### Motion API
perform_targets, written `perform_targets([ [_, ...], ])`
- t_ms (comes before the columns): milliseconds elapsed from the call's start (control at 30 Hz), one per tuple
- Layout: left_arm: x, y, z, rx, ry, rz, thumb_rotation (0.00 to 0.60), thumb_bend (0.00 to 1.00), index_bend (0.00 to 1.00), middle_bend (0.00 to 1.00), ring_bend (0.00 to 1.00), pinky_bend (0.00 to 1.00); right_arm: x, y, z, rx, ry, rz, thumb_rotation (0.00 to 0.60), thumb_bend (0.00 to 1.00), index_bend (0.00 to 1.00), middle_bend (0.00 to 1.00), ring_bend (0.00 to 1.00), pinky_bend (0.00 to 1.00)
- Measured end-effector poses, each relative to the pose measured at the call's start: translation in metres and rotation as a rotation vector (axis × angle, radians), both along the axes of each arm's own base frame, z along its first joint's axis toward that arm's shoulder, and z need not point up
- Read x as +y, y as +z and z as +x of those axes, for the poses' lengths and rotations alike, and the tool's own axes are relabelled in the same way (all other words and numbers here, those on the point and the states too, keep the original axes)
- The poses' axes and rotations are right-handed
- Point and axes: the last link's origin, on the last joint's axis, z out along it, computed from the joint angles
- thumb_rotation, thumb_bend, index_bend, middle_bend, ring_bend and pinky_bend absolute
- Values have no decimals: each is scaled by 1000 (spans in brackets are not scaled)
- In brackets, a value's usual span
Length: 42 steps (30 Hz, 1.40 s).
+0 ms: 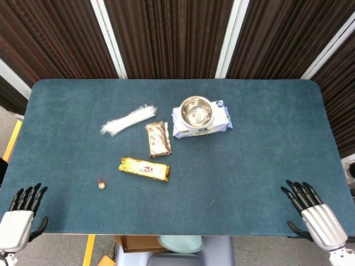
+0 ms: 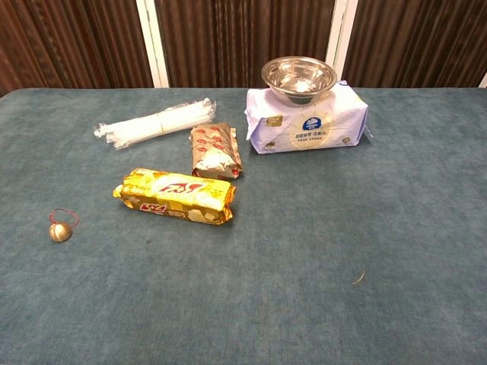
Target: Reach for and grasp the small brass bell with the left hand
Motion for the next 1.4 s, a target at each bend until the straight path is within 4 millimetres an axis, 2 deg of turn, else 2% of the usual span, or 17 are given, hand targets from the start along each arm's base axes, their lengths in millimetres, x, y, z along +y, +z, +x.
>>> perform_targets([
  [200, 8, -13, 2, -9, -18, -38, 600, 413, 0, 0, 0, 76, -2, -2, 2, -11, 13, -2, 600, 358, 0, 0, 0, 0],
  [233, 9, -17, 3, -17, -24, -43, 600, 414, 0, 8, 6, 117, -3, -3, 2, -13, 16, -2, 600, 358, 0, 0, 0, 0],
  [267, 11, -20, 3, -24, -31, -45, 600, 416, 9, 66, 64, 203, -4, -4, 3, -15, 17, -3, 600, 358, 0, 0, 0, 0],
  [300, 15, -25, 5, -31, -42, -45, 600, 418, 27, 162, 160, 318, -5, -5, 2, -14, 17, 0, 600, 358, 0, 0, 0, 0],
  [367, 22, -34, 7, -34, -66, -40, 600, 426, 110, 521, 509, 665, -7, -8, 3, -10, 15, 5, 600, 358, 0, 0, 0, 0],
  [467, 40, -50, 16, -48, -111, -36, 600, 436, 227, 848, 814, 923, -8, -13, 4, 2, 17, 6, 600, 358, 0, 0, 0, 0],
  [533, 54, -61, 21, -63, -141, -41, 600, 439, 299, 950, 916, 985, -8, -16, 4, 15, 17, 5, 600, 358, 0, 0, 0, 0],
  [633, 71, -77, 28, -86, -179, -51, 600, 439, 404, 1000, 998, 1000, -10, -21, 4, 34, 6, -3, 600, 359, 0, 0, 0, 0],
  [800, 91, -102, 38, -118, -231, -76, 600, 441, 478, 1000, 1000, 1000, -11, -28, 3, 61, -19, -27, 600, 359, 0, 0, 0, 0],
  [1000, 109, -121, 42, -102, -246, -98, 600, 440, 504, 1000, 1000, 1000, -15, -33, 1, 74, -43, -17, 600, 358, 0, 0, 0, 0],
  [1400, 127, -134, 31, -58, -192, -105, 600, 457, 511, 1000, 1000, 1000, -17, -31, -1, 65, -64, -21, 600, 358, 0, 0, 0, 0],
])
